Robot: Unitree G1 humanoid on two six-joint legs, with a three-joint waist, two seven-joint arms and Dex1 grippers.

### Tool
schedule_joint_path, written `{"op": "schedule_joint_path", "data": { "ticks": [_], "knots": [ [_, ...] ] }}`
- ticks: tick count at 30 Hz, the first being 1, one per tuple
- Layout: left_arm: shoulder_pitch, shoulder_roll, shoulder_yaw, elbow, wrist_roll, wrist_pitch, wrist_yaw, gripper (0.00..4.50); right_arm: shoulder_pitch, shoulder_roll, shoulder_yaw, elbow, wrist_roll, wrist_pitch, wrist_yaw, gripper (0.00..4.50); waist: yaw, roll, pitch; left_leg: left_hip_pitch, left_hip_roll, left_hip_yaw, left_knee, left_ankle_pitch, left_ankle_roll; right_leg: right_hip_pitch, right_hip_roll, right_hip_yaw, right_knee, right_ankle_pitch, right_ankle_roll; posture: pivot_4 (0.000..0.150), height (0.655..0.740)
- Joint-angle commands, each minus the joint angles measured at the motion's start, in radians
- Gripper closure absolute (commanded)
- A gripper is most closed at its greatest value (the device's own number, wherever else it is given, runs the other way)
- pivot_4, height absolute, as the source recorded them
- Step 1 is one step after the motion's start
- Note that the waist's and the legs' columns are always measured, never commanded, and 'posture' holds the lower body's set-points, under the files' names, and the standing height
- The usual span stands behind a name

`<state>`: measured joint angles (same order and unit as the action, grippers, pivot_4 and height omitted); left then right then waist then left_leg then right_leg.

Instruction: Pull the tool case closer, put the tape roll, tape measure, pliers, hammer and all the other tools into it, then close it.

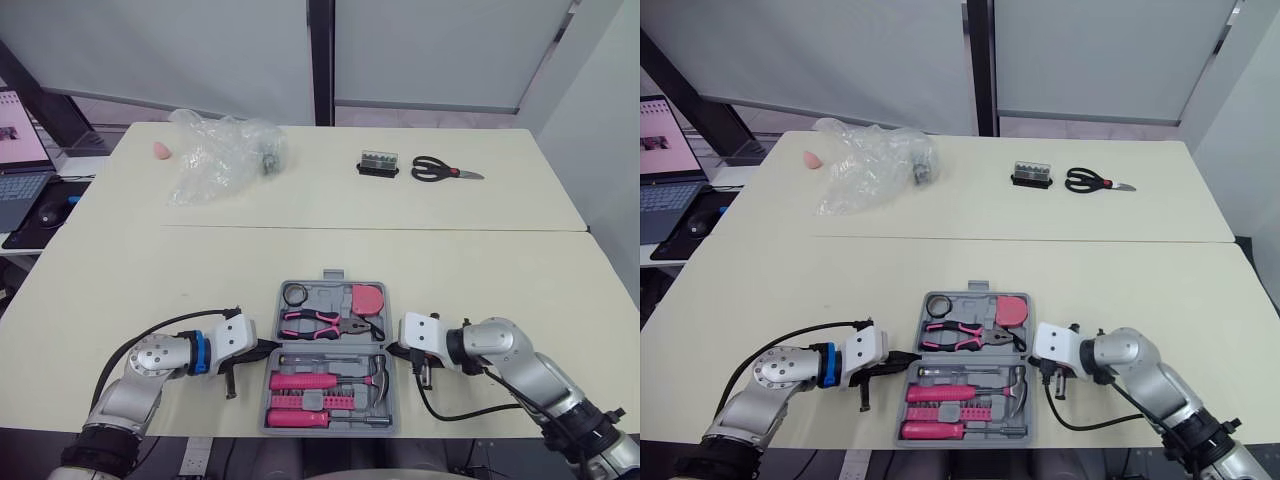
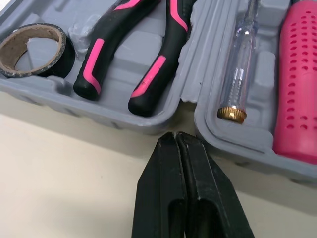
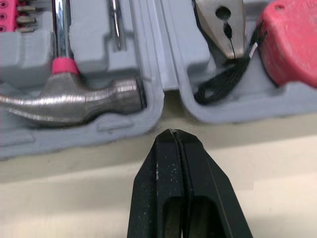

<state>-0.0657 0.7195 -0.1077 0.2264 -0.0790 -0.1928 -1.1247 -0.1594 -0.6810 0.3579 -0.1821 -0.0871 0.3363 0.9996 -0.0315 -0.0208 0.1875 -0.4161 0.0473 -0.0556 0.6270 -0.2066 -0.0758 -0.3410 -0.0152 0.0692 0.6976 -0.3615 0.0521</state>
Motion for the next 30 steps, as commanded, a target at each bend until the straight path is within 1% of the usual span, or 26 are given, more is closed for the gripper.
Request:
{"op": "schedule_joint_path", "data": {
  "ticks": [1,4,6,8,10,12,15,20,25,30],
  "knots": [
    [0.029,0.064,0.079,0.036,-0.039,-0.024,-0.011,4.48,0.047,-0.067,-0.089,-0.017,0.022,-0.022,-0.011,4.50,-0.001,0.000,0.000,0.000,0.000,0.000,0.000,0.000,0.000,0.000,0.000,0.000,0.000,0.000,0.000,0.150,0.7400],
    [0.066,0.105,0.120,-0.033,-0.112,0.014,-0.052,4.48,0.087,-0.108,-0.124,-0.021,0.029,-0.022,-0.013,4.50,-0.004,0.000,0.000,0.000,0.001,0.000,-0.001,0.000,0.000,0.000,0.000,0.000,0.000,0.000,0.000,0.150,0.7400],
    [0.146,0.141,0.147,-0.236,-0.222,0.117,-0.097,4.48,0.127,-0.126,-0.156,-0.034,0.038,-0.015,-0.023,4.50,-0.002,0.000,0.000,0.000,0.001,0.000,-0.001,0.000,0.000,-0.001,0.001,0.000,0.000,0.000,0.000,0.150,0.7400],
    [0.217,0.171,0.147,-0.402,-0.290,0.201,-0.119,4.48,0.149,-0.131,-0.171,-0.039,0.035,-0.012,-0.042,4.50,0.000,0.000,0.000,-0.001,0.000,0.001,-0.001,0.000,0.000,0.000,-0.001,0.000,-0.001,0.000,0.000,0.150,0.7400],
    [0.260,0.178,0.120,-0.513,-0.301,0.247,-0.112,4.48,0.159,-0.121,-0.176,-0.040,0.035,-0.005,-0.058,4.50,0.002,0.000,0.000,0.000,-0.001,0.002,-0.001,0.000,0.000,0.002,-0.003,0.001,-0.002,0.000,0.000,0.150,0.7400],
    [0.267,0.166,0.084,-0.566,-0.280,0.268,-0.097,4.48,0.160,-0.107,-0.173,-0.045,0.040,0.007,-0.072,4.50,0.003,0.000,0.000,0.002,-0.001,0.001,-0.001,0.000,0.000,0.004,-0.003,0.000,-0.002,0.000,0.000,0.150,0.7400],
    [0.228,0.114,-0.007,-0.571,-0.207,0.286,-0.050,4.48,0.160,-0.085,-0.162,-0.068,0.045,0.029,-0.088,4.50,0.001,0.000,0.000,0.003,-0.001,0.000,-0.001,0.000,0.000,0.004,-0.001,0.001,-0.002,0.000,0.000,0.150,0.7400],
    [0.172,0.060,-0.105,-0.513,-0.097,0.246,-0.009,4.48,0.156,-0.083,-0.153,-0.078,0.042,0.040,-0.093,4.50,-0.001,0.000,0.000,0.002,-0.001,0.001,-0.001,0.000,0.000,0.004,-0.001,0.001,-0.002,0.000,0.000,0.150,0.7400],
    [0.148,0.048,-0.160,-0.466,-0.043,0.215,-0.013,4.48,0.141,-0.083,-0.153,-0.069,0.034,0.041,-0.100,4.50,0.000,0.000,0.000,0.002,0.000,0.000,-0.001,0.000,0.000,0.004,0.000,0.001,-0.002,0.000,0.000,0.150,0.7400],
    [0.121,0.028,-0.194,-0.444,-0.041,0.214,-0.021,4.48,0.129,-0.075,-0.146,-0.061,0.026,0.042,-0.110,4.50,0.000,0.000,0.000,0.002,0.000,0.000,-0.001,0.000,0.000,0.004,0.000,0.000,-0.002,0.000,0.000,0.150,0.7400]
  ]
}}
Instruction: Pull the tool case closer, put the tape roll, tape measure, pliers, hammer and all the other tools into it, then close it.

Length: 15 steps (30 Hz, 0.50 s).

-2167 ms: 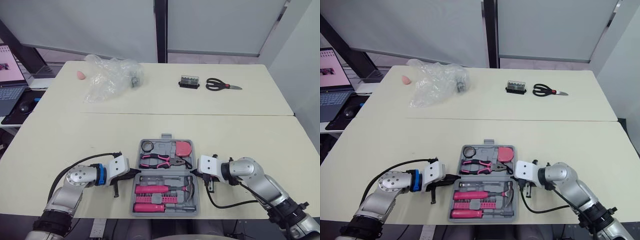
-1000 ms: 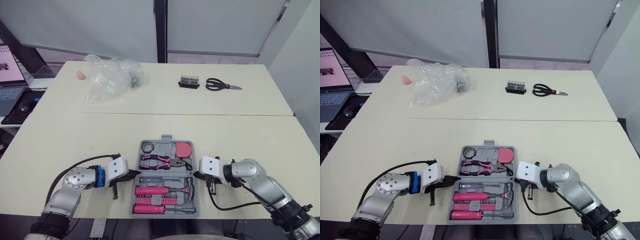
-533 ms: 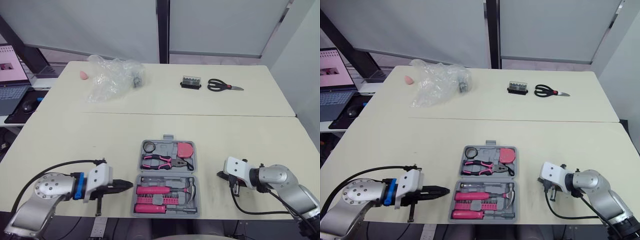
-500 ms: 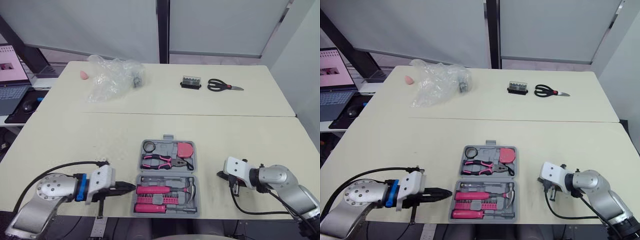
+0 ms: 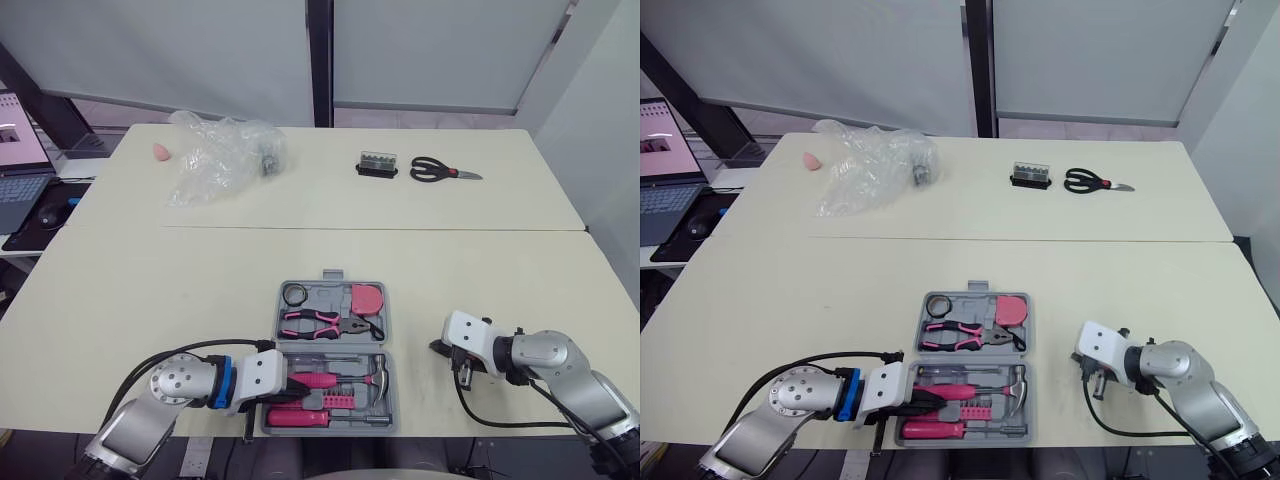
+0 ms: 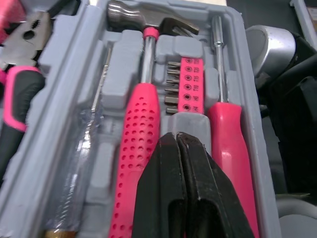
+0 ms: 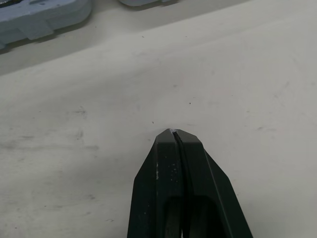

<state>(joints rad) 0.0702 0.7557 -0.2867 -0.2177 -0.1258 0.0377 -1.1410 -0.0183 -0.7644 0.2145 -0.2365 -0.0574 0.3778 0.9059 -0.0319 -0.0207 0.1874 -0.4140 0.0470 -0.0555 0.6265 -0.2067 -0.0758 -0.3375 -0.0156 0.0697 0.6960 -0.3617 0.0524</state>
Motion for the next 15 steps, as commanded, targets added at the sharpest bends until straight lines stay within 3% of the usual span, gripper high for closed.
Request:
{"op": "schedule_joint_path", "data": {
  "ticks": [1,15],
  "knots": [
    [-0.019,-0.011,-0.019,0.007,0.008,-0.019,-0.006,4.48,-0.014,0.010,0.001,-0.005,-0.005,0.001,-0.019,4.50,0.000,0.000,0.000,0.000,0.000,0.000,0.000,0.000,0.000,0.000,0.000,0.000,0.000,0.000,0.000,0.150,0.7400],
    [-0.031,0.007,-0.060,0.062,0.053,-0.119,-0.045,4.48,-0.057,0.019,0.009,0.028,-0.016,-0.005,-0.044,4.50,0.000,0.000,0.000,0.000,0.000,0.000,0.000,0.000,0.000,0.000,0.000,0.000,0.000,0.000,0.000,0.150,0.7400]
  ]
}}
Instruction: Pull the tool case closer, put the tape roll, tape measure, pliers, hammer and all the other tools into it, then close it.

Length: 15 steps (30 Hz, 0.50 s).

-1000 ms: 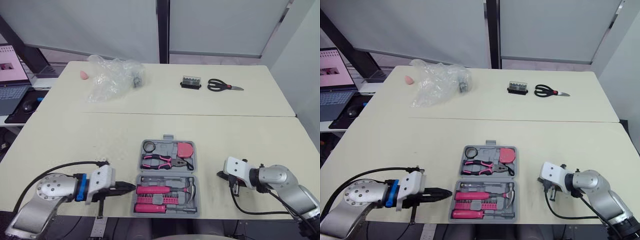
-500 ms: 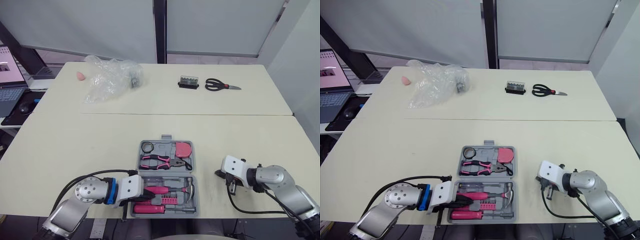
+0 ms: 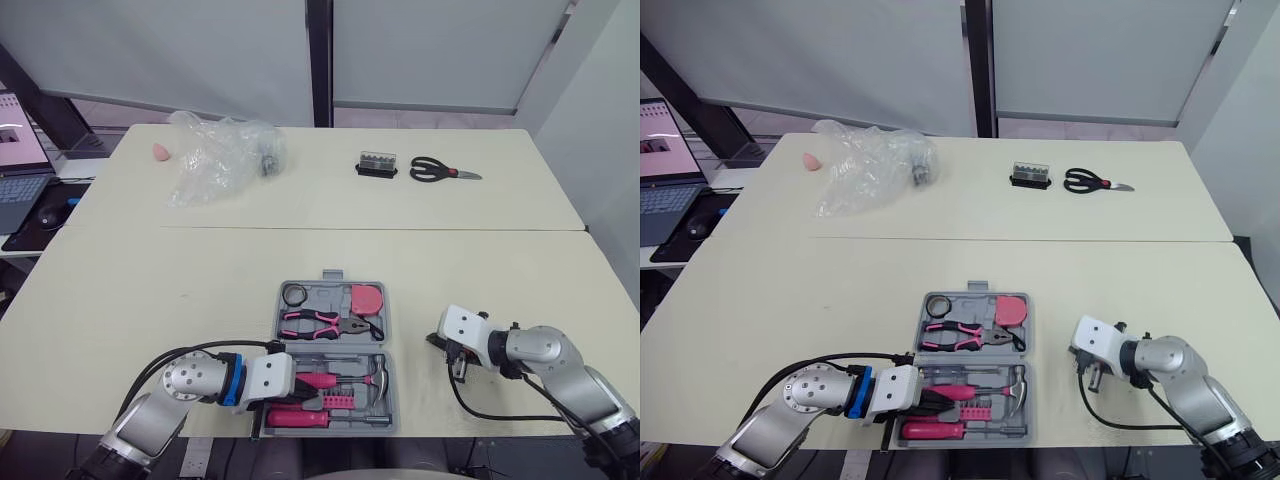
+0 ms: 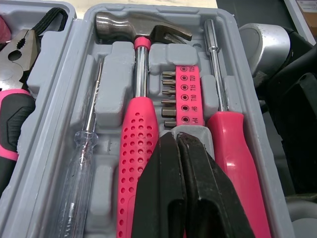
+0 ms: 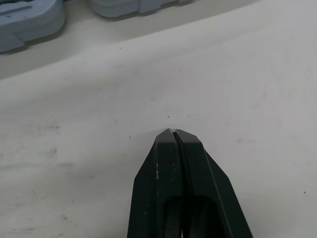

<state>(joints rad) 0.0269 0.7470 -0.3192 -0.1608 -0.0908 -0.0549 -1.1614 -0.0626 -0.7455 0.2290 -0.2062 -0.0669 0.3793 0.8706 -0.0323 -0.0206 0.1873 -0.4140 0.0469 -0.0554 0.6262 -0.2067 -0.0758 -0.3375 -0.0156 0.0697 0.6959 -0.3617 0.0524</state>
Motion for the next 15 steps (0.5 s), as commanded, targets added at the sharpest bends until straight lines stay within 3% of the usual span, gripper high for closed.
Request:
{"op": "schedule_joint_path", "data": {
  "ticks": [1,15],
  "knots": [
    [0.010,0.017,-0.028,0.008,0.023,-0.037,-0.025,4.48,-0.015,0.001,-0.005,0.000,-0.007,-0.007,-0.011,4.50,0.000,0.000,0.000,0.000,0.000,0.000,0.000,0.000,0.000,0.000,0.000,0.000,0.000,0.000,0.000,0.150,0.7400],
    [-0.024,0.032,-0.028,0.052,0.063,-0.107,-0.027,4.48,-0.021,0.012,-0.003,-0.001,-0.005,-0.007,-0.006,4.50,0.000,0.000,0.000,0.000,0.000,0.000,0.000,0.000,0.000,0.000,0.000,0.000,0.000,0.000,0.000,0.150,0.7400]
  ]
}}
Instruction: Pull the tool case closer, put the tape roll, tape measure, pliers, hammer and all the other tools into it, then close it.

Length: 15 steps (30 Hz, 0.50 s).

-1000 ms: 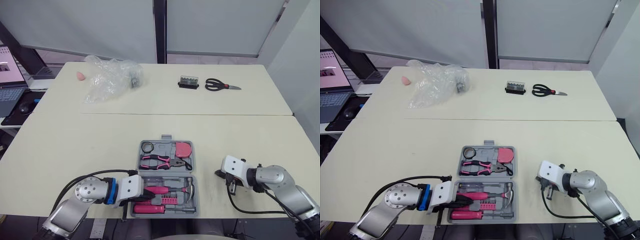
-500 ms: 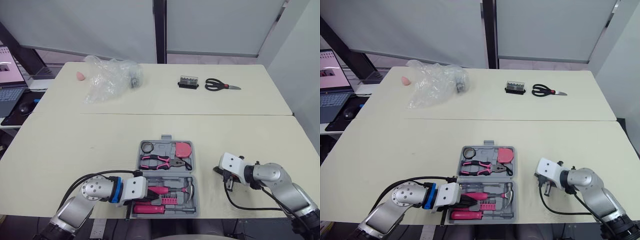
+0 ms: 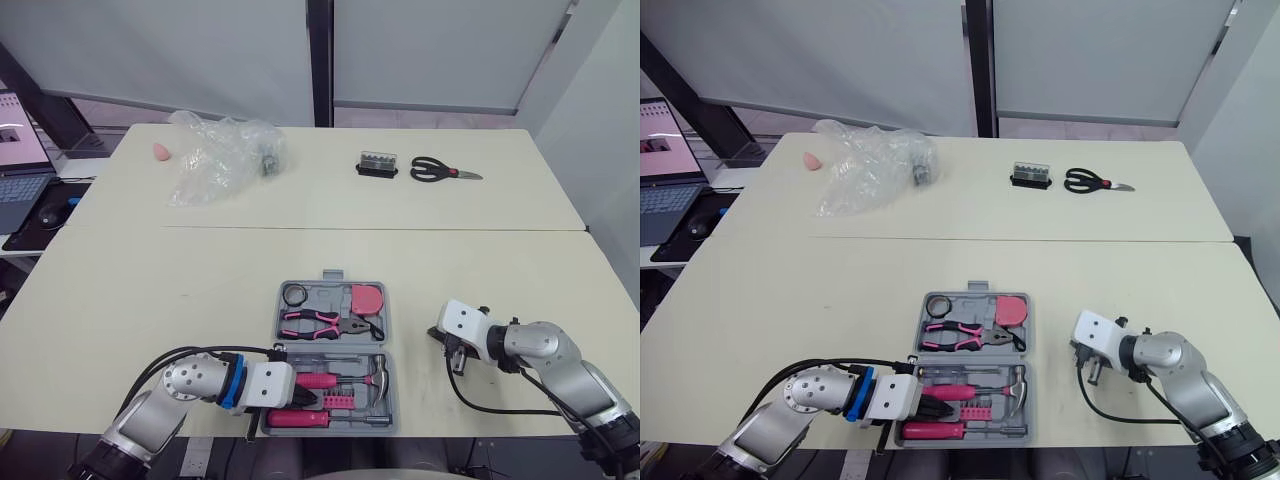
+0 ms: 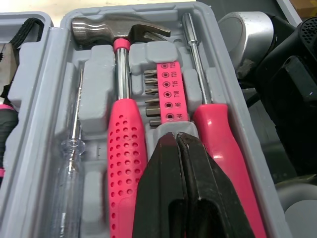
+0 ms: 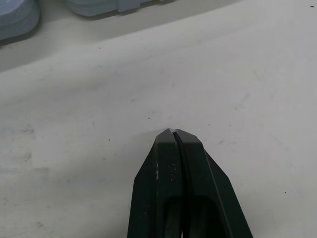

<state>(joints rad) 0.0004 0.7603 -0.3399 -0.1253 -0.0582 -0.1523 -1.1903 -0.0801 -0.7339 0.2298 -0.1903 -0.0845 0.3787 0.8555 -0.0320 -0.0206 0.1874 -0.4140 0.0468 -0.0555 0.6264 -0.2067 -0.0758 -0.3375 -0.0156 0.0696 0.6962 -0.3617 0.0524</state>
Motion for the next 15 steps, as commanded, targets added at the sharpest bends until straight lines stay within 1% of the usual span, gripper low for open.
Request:
{"op": "schedule_joint_path", "data": {
  "ticks": [1,6,11,12,13,15],
  "knots": [
    [0.005,0.017,-0.007,0.019,0.028,-0.007,0.001,4.48,-0.004,0.001,-0.006,-0.021,0.013,0.004,0.008,4.50,0.000,0.000,0.000,0.000,0.000,0.000,0.000,0.000,0.000,0.000,0.000,0.000,0.000,0.000,0.000,0.150,0.7400],
    [0.010,0.016,-0.012,0.017,0.015,-0.003,-0.013,4.48,-0.037,0.022,-0.029,-0.037,0.069,0.104,0.024,4.50,-0.001,0.000,0.000,0.000,0.000,0.000,0.000,0.000,0.000,0.000,0.000,0.000,0.000,0.000,0.000,0.150,0.7400],
    [-0.001,0.024,-0.023,0.030,0.040,-0.022,-0.025,4.48,-0.131,0.052,-0.062,-0.019,0.170,0.301,0.050,4.50,-0.001,0.001,0.000,0.000,0.000,0.000,0.000,0.000,0.000,0.000,0.000,0.000,0.000,0.000,0.000,0.150,0.7400],
    [-0.003,0.025,-0.024,0.034,0.044,-0.027,-0.026,4.50,-0.142,0.056,-0.063,-0.021,0.184,0.323,0.050,4.10,0.000,0.001,0.000,0.000,0.000,0.000,0.000,0.000,0.000,0.000,0.000,0.000,0.000,0.000,0.000,0.150,0.7400],
    [-0.003,0.024,-0.026,0.039,0.048,-0.031,-0.026,4.50,-0.158,0.066,-0.069,-0.021,0.206,0.363,0.047,3.94,0.000,0.001,0.000,0.000,0.000,-0.001,0.000,0.000,0.000,0.000,0.000,0.000,0.000,0.000,0.000,0.150,0.7400],
    [-0.002,0.022,-0.029,0.050,0.054,-0.038,-0.024,4.50,-0.190,0.087,-0.082,-0.020,0.247,0.449,0.037,3.37,0.000,0.001,0.000,0.000,0.000,-0.001,0.000,0.000,0.000,0.000,0.000,0.000,0.000,0.000,0.000,0.150,0.7400]
  ]
}}
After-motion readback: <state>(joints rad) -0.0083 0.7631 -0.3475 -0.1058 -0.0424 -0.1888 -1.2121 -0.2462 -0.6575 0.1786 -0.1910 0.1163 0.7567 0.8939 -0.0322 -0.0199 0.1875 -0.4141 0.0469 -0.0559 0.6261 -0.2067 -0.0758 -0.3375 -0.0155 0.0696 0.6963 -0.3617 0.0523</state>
